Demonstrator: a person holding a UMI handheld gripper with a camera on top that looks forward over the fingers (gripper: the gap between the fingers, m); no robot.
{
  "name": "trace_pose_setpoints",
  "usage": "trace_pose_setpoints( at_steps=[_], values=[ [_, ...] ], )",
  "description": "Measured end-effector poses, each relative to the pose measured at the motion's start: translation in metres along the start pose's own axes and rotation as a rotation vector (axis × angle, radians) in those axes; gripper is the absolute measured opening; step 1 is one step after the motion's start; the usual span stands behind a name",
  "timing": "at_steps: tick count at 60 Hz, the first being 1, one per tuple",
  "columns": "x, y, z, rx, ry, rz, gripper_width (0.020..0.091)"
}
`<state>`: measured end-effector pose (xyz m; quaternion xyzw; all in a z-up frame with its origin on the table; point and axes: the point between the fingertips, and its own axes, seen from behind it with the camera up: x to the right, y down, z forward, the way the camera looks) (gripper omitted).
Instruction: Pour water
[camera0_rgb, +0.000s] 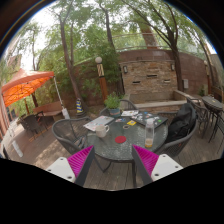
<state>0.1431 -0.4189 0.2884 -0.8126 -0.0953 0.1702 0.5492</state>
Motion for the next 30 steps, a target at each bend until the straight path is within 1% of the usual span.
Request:
trace_pose_setpoints(
  at_steps=[7,8,10,16,22,30],
  values=[
    [0.038,0.012,0.006,-0.022,0.102,-0.003,0.0812],
    [0.029,0.017,0.019,-0.022,0.113,0.007,0.0814],
    [0.034,0.022,0.029,-0.019,0.13,0.026,0.0813],
    [0.071,0.031,0.059,0.001,0.211,0.016,0.0812],
    [0.116,0.033,0.103,0.033,0.268,-0.031,0.0819],
    [0.17,0.033,0.18,0.051,0.293,-0.09,0.0814]
  ],
)
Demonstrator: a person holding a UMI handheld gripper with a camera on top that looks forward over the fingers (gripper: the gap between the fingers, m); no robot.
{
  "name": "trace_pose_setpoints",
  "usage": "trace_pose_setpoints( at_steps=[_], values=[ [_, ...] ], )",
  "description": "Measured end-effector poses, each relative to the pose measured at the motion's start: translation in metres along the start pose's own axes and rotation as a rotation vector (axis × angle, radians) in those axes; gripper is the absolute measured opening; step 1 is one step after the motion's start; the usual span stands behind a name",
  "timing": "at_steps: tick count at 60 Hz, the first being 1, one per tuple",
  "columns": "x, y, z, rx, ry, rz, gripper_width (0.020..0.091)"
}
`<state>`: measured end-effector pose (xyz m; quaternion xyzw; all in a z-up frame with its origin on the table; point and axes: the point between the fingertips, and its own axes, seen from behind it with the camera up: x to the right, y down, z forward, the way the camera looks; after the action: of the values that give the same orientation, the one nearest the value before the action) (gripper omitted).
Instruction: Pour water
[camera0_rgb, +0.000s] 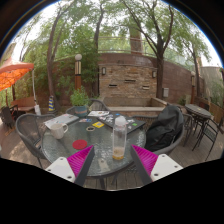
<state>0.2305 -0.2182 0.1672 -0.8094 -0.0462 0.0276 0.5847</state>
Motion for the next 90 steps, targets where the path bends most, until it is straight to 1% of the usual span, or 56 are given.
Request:
trace_pose_setpoints(
  at_steps=[5,11,15,22,26,27,28,30,31,32,34,36,41,42,43,45,46,47,48,50,51,53,55,61,62,64,67,68,70,73,76,77,78,79,80,83,86,87,89,90],
  values=[
    [0.011,0.006,0.057,0.018,0.006,-0.004,0.0814],
    [0.021,0.024,0.115,0.001,0.015,0.023,0.0811],
    [0.034,0.032,0.146,0.0,0.045,0.033,0.081],
    [0.047,0.021,0.184,0.055,0.058,0.072,0.081],
    [0.045,0.019,0.202,0.065,0.041,0.085,0.0816],
    [0.043,0.018,0.206,0.068,0.036,0.091,0.0802],
    [0.041,0.015,0.213,0.07,0.034,0.089,0.0766],
    [0.036,0.014,0.219,0.074,0.018,0.086,0.0622],
    [0.033,0.013,0.222,0.078,0.009,0.079,0.0529],
    [0.034,0.015,0.224,0.073,0.016,0.069,0.0521],
    [0.036,0.014,0.228,0.088,0.037,0.046,0.0516],
    [0.038,0.015,0.227,0.094,0.058,0.029,0.0496],
    [0.042,0.016,0.228,0.107,0.089,0.037,0.0493],
    [0.043,0.016,0.228,0.107,0.094,0.034,0.047],
    [0.044,0.017,0.228,0.106,0.098,0.029,0.0466],
    [0.045,0.019,0.227,0.095,0.106,0.024,0.0461],
    [0.043,0.018,0.229,0.086,0.111,0.016,0.0442],
    [0.042,0.019,0.229,0.073,0.113,0.008,0.044],
    [0.04,0.019,0.228,0.057,0.114,-0.005,0.0419],
    [0.042,0.022,0.229,0.033,0.107,-0.031,0.0417],
    [0.031,0.018,0.234,0.016,0.11,-0.053,0.0397],
    [0.026,0.016,0.234,-0.013,0.106,-0.077,0.0398],
    [0.018,0.006,0.229,-0.019,0.102,-0.108,0.0399],
    [-0.028,-0.041,0.226,0.011,0.107,-0.359,0.0396],
    [-0.047,-0.043,0.234,0.028,0.124,-0.412,0.0397],
    [-0.061,-0.063,0.226,0.03,0.107,-0.495,0.0396],
    [-0.097,-0.086,0.233,0.046,0.106,-0.641,0.0395],
    [-0.109,-0.083,0.24,0.057,0.124,-0.701,0.0397],
    [-0.129,-0.097,0.238,0.057,0.145,-0.845,0.0395],
    [-0.164,-0.103,0.245,0.052,0.173,-1.068,0.0394],
    [-0.19,-0.108,0.26,0.052,0.158,-1.285,0.0395],
    [-0.207,-0.109,0.259,0.052,0.186,-1.384,0.0396],
    [-0.213,-0.107,0.267,0.054,0.16,-1.451,0.0396],
    [-0.228,-0.107,0.266,0.049,0.189,-1.543,0.0393],
    [-0.237,-0.106,0.269,0.044,0.19,-1.613,0.0393],
    [-0.249,-0.101,0.283,0.025,0.166,-1.762,0.0392],
    [-0.26,-0.099,0.29,-0.002,0.192,-1.92,0.0392],
    [-0.264,-0.103,0.282,-0.015,0.234,-1.987,0.0392],
    [-0.262,-0.11,0.296,-0.034,0.207,-2.096,0.0393],
    [-0.265,-0.111,0.296,-0.04,0.214,-2.15,0.0394]
  ],
)
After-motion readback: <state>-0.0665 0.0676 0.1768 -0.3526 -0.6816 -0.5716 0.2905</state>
